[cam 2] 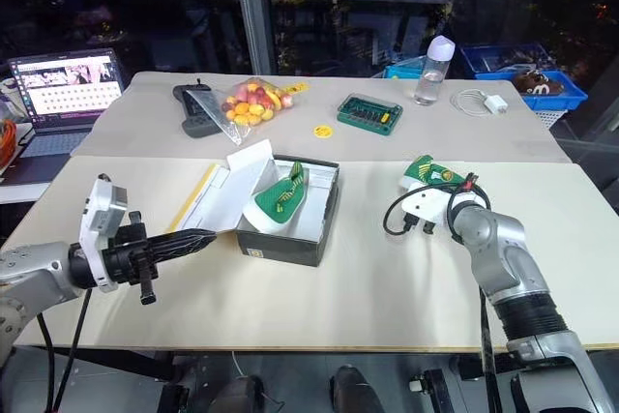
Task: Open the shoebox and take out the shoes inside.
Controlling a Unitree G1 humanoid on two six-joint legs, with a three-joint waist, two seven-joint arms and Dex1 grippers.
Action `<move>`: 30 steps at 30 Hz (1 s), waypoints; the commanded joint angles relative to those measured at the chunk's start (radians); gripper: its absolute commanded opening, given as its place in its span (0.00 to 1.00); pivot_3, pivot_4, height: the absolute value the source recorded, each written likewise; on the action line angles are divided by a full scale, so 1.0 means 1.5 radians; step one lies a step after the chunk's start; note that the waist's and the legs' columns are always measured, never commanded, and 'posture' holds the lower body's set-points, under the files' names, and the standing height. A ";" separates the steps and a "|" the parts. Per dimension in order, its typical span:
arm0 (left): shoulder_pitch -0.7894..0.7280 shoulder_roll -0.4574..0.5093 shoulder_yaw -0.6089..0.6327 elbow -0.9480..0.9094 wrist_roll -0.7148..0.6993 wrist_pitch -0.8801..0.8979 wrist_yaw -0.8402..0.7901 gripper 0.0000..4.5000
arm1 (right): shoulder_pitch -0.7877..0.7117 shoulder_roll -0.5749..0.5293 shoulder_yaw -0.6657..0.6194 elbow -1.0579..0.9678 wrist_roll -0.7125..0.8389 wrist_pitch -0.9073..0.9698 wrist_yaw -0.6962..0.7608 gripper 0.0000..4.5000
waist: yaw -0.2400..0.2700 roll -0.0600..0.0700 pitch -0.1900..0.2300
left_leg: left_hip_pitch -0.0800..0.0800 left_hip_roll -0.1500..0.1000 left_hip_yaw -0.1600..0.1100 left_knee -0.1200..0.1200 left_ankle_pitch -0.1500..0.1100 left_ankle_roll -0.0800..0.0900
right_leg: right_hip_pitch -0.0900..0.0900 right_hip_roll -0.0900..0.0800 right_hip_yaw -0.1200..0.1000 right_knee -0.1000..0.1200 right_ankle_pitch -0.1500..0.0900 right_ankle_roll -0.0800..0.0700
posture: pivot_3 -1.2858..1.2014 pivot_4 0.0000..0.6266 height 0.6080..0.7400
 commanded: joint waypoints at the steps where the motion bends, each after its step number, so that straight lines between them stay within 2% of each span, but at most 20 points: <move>1: -0.010 -0.004 -0.001 -0.009 -0.001 -0.003 0.001 0.00 | -0.016 0.004 0.010 0.019 -0.010 0.002 -0.017 0.21 | 0.001 0.000 0.000 | 0.000 0.000 0.000 0.000 0.000 0.000 | 0.000 0.000 0.000 0.000 0.000 0.000 | 0.52 0.24 0.67; 2: -0.011 -0.005 -0.002 -0.008 0.000 -0.003 0.002 0.00 | -0.015 0.011 0.007 0.016 0.001 0.011 -0.008 0.30 | 0.001 0.000 0.000 | 0.000 0.000 0.000 0.000 0.000 0.000 | 0.000 0.000 0.000 0.000 0.000 0.000 | 0.52 0.24 0.67; 3: -0.012 -0.005 -0.004 -0.008 0.000 -0.004 0.001 0.00 | -0.012 0.018 0.003 0.007 0.016 0.022 0.007 0.33 | 0.001 0.000 0.000 | 0.000 0.000 0.000 -0.001 0.000 0.000 | 0.000 0.000 0.000 0.000 0.000 0.000 | 0.52 0.24 0.67; 10: -0.014 -0.005 -0.006 -0.007 0.003 -0.004 0.000 0.00 | 0.033 0.004 -0.004 -0.122 0.096 0.101 0.166 0.87 | 0.003 0.000 0.000 | 0.000 0.000 0.000 -0.001 0.000 0.000 | 0.000 0.000 0.000 0.000 0.000 0.001 | 0.52 0.24 0.67; 14: -0.013 -0.006 -0.006 -0.008 0.004 -0.004 0.001 0.00 | 0.044 -0.035 -0.024 -0.222 0.168 0.159 0.278 0.87 | 0.005 0.000 0.000 | 0.000 0.000 0.000 0.000 0.000 0.000 | 0.000 0.000 0.000 0.000 0.000 0.001 | 0.52 0.24 0.67; 17: -0.013 -0.007 -0.008 -0.008 0.006 -0.005 0.002 0.00 | 0.009 -0.053 -0.041 -0.276 0.233 0.177 0.337 0.87 | 0.005 0.000 0.000 | 0.000 0.000 0.000 0.000 0.000 0.000 | 0.000 0.000 0.000 0.000 0.000 0.001 | 0.52 0.24 0.67; 21: -0.017 -0.009 -0.011 -0.007 0.008 -0.004 0.004 0.00 | -0.146 -0.020 -0.027 -0.255 0.296 0.124 0.366 0.87 | -0.010 0.000 0.000 | 0.000 0.000 0.000 0.000 0.000 0.000 | 0.000 0.000 0.000 0.000 0.000 0.000 | 0.52 0.24 0.67; 25: -0.024 -0.011 -0.017 -0.005 0.011 -0.005 0.006 0.00 | -0.249 0.035 0.007 -0.208 0.336 0.082 0.386 0.87 | -0.012 -0.001 0.000 | 0.001 0.000 0.000 -0.002 0.000 0.000 | 0.000 0.000 -0.001 0.000 0.000 0.001 | 0.52 0.24 0.67; 28: -0.026 -0.012 -0.017 -0.007 0.012 -0.004 0.008 0.00 | -0.296 0.105 0.087 -0.153 0.319 0.005 0.409 0.87 | -0.013 -0.001 0.000 | 0.000 0.000 0.000 -0.002 0.000 0.000 | 0.000 0.000 0.000 -0.001 -0.001 0.001 | 0.52 0.24 0.67; 30: -0.026 -0.013 -0.015 -0.012 0.008 0.000 0.012 0.00 | -0.311 0.126 0.149 -0.086 0.271 -0.083 0.414 0.87 | -0.013 -0.001 0.000 | 0.000 0.000 0.000 -0.002 0.000 0.000 | 0.000 0.000 -0.001 -0.001 -0.001 0.001 | 0.52 0.24 0.67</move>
